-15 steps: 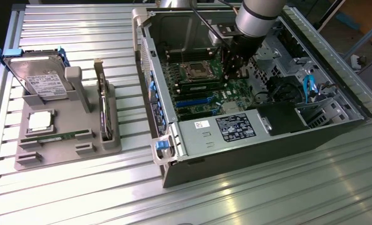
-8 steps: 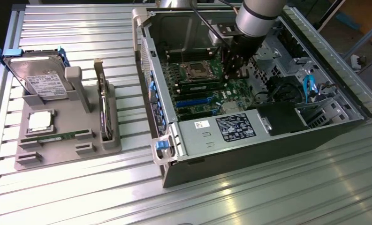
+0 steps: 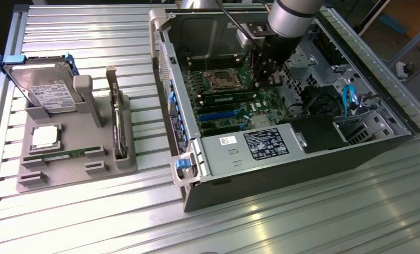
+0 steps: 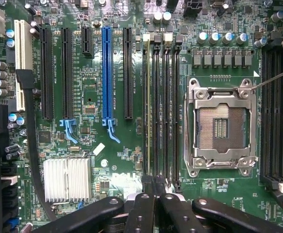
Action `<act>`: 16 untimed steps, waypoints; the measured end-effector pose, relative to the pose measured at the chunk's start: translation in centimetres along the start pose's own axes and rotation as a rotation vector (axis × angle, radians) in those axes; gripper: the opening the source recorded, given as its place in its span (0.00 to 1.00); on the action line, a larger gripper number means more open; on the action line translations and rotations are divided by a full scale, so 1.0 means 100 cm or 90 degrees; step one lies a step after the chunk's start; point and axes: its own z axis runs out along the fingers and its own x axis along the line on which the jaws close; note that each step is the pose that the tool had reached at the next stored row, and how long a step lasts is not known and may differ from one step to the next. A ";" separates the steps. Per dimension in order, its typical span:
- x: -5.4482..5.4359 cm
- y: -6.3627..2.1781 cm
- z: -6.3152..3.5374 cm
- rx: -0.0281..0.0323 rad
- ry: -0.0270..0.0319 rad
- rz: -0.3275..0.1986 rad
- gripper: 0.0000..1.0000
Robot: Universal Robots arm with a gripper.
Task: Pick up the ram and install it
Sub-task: 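Press down the ram until it locks into place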
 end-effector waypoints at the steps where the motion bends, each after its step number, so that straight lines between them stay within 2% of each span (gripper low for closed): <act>1: 0.000 0.0000 -0.0010 0.0000 0.0000 0.000 0.11; 4: 0.000 0.0000 -0.0045 0.0000 0.0000 0.000 0.11; 10: 0.000 0.0012 -0.0046 0.0000 0.0001 0.000 0.11; 16: 0.000 0.0115 -0.0045 0.0001 0.0000 0.000 0.11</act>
